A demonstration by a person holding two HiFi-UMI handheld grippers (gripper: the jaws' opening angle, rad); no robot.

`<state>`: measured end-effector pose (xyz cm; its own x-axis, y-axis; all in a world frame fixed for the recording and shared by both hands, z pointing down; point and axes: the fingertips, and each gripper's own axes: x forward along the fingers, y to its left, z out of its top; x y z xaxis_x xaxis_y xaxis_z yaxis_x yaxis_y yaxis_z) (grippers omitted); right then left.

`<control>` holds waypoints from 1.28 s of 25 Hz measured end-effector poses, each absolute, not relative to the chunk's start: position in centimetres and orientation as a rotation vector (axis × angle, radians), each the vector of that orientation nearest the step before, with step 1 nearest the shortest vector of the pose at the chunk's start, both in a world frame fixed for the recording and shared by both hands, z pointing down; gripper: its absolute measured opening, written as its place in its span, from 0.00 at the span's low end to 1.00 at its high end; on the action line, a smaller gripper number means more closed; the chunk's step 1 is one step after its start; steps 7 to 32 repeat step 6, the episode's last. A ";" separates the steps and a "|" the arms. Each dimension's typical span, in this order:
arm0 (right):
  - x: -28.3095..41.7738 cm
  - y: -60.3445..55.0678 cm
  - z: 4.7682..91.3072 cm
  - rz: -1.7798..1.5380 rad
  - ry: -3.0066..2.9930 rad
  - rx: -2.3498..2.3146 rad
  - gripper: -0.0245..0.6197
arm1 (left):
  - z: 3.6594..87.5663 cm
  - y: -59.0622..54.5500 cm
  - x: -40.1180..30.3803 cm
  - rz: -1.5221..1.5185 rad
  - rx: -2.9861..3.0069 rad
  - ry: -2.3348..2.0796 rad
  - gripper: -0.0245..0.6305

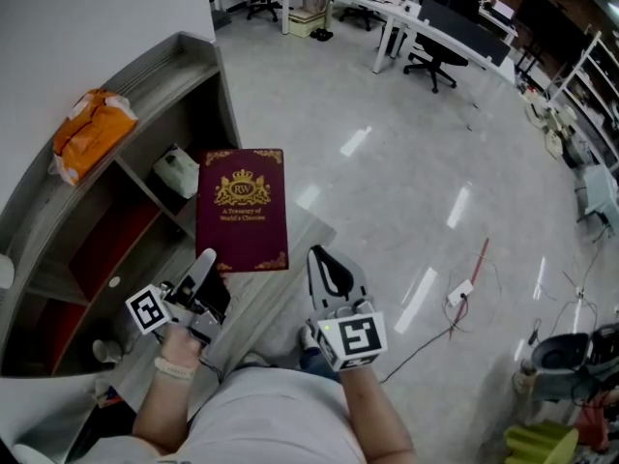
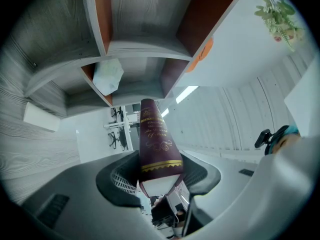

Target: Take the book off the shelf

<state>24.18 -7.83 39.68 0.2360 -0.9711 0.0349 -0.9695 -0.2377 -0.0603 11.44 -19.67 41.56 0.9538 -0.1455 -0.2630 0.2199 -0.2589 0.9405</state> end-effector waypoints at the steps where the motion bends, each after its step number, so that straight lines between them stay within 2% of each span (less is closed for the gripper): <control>1: 24.1 -7.8 39.6 -0.100 1.925 -2.448 0.08 | 41.5 -19.6 11.4 -0.347 1.799 0.055 0.39; 32: 24.0 -7.7 39.4 -0.093 1.920 -2.449 0.08 | 41.4 -19.4 11.3 -0.343 1.802 0.062 0.39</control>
